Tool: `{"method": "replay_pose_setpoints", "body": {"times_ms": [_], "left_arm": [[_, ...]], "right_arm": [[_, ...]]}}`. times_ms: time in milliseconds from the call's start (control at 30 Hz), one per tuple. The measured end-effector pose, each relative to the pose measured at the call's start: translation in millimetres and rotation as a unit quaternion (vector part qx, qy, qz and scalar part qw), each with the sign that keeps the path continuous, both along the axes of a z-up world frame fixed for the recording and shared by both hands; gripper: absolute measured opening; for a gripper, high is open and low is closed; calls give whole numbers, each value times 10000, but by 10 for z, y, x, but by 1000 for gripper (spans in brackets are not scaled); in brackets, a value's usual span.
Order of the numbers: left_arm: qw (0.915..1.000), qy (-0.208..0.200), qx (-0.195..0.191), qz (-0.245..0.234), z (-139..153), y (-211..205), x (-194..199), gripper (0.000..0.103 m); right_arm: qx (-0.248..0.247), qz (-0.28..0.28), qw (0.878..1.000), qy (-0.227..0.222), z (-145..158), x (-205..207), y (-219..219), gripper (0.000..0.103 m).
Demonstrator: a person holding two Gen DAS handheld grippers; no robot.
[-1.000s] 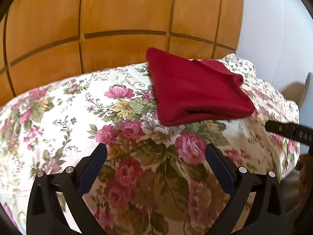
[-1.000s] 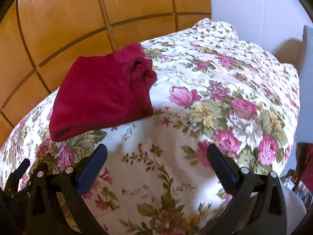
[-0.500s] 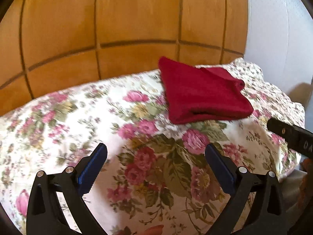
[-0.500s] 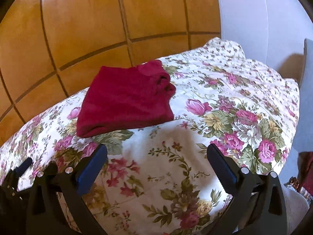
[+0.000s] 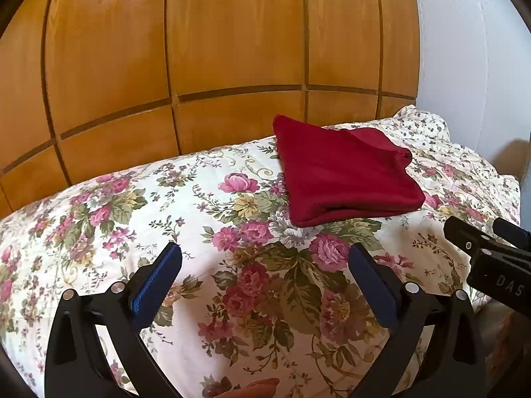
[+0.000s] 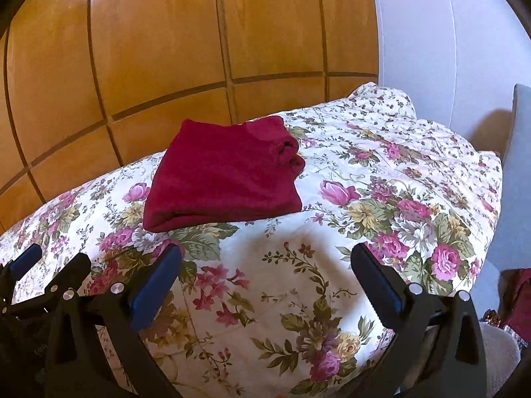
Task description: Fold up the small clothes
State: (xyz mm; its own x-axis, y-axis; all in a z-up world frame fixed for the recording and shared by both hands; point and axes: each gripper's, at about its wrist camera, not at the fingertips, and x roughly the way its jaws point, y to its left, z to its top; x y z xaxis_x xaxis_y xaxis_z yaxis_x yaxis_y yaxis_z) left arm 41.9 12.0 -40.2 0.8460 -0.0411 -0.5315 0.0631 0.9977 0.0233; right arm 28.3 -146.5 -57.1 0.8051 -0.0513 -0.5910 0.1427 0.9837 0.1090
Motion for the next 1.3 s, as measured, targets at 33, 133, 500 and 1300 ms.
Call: {"method": "replay_pose_setpoints", "body": {"times_ms": [33,133,500,1300], "left_arm": [[10000,13,-17,10,3,7,6,99],[10000,12,-74,46,22,26,14,99],[9999,-2,-132,79,61,38,15,99],[9998,-24,-139,146,95,78,52,99]], "right_arm": [[9,-6,10000,3,0,2,-7,101],[13,-5,10000,1,2,4,-7,101],[-28,-18,10000,40,-10,11,-2,101],[97,-39,9999,97,-26,23,-53,101]]}}
